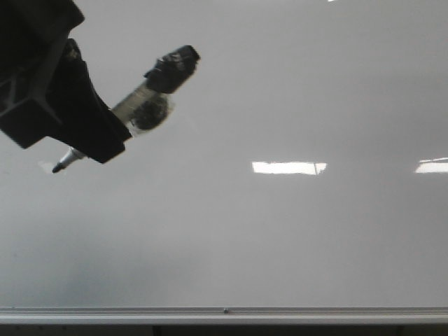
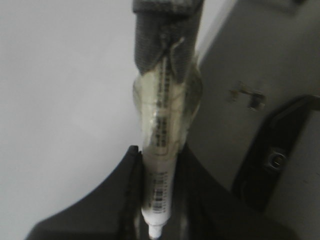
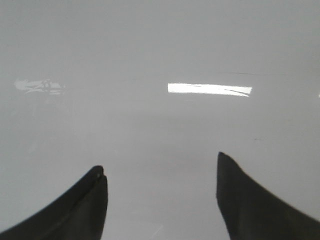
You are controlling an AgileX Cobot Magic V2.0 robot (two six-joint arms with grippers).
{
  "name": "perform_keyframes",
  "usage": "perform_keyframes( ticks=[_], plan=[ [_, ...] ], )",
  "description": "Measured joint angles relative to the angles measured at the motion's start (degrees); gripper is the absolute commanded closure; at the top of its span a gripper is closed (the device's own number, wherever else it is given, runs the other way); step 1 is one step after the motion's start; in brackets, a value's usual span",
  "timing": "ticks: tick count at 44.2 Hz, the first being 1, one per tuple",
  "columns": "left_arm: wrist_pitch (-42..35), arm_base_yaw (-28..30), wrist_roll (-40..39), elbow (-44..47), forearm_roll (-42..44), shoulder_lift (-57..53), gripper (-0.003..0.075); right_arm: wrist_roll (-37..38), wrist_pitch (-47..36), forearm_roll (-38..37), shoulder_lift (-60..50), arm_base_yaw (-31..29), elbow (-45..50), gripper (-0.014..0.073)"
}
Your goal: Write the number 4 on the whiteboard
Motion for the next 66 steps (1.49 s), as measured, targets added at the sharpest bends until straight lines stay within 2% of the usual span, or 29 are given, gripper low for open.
perform_keyframes(
  ticks=[6,15,19,25,29,32,37,46,58,62,66],
  plan=[
    [7.3,-1.2,9.5,-2.2,-9.0,0.0,0.0741,0.0,0.2,0.0,0.0,0.0,-0.1,0.0099],
    [10.5,-1.2,14.6,-2.5,-10.6,0.0,0.0741,-2.6,5.3,0.7,3.1,2.8,-2.2,0.0096],
    [10.7,-1.2,15.7,-2.5,-10.7,0.0,0.0741,-8.0,8.1,3.4,7.1,6.7,-5.2,0.0096],
    [10.7,-1.2,16.1,-2.6,-10.7,0.0,0.0741,-21.4,13.6,10.4,15.5,15.6,-11.1,0.009],
    [10.8,-1.2,16.2,-2.6,-10.7,0.0,0.0741,-30.0,18.0,15.1,22.6,21.8,-14.8,0.0016],
    [10.8,-1.2,16.2,-2.6,-10.7,0.0,0.0741,-33.5,20.0,17.4,26.7,25.2,-16.8,-0.0043],
    [10.8,-1.2,16.2,-2.6,-10.7,0.0,0.0741,-38.4,21.9,21.0,34.2,30.3,-19.9,-0.0057],
    [10.8,-1.2,16.2,-2.6,-10.8,0.0,0.0741,-46.7,22.7,27.8,46.0,34.9,-24.5,-0.0057],
    [10.8,-1.2,16.2,-2.6,-10.8,0.0,0.0741,-54.9,22.6,35.4,54.1,35.3,-29.2,-0.0056],
    [10.8,-1.2,16.2,-2.6,-10.8,0.0,0.0741,-55.5,22.6,35.9,56.5,35.3,-30.2,0.0004],
    [10.8,-1.2,16.2,-2.6,-10.8,0.0,0.0741,-55.6,22.7,36.1,58.1,35.3,-30.9,0.0169]
  ],
)
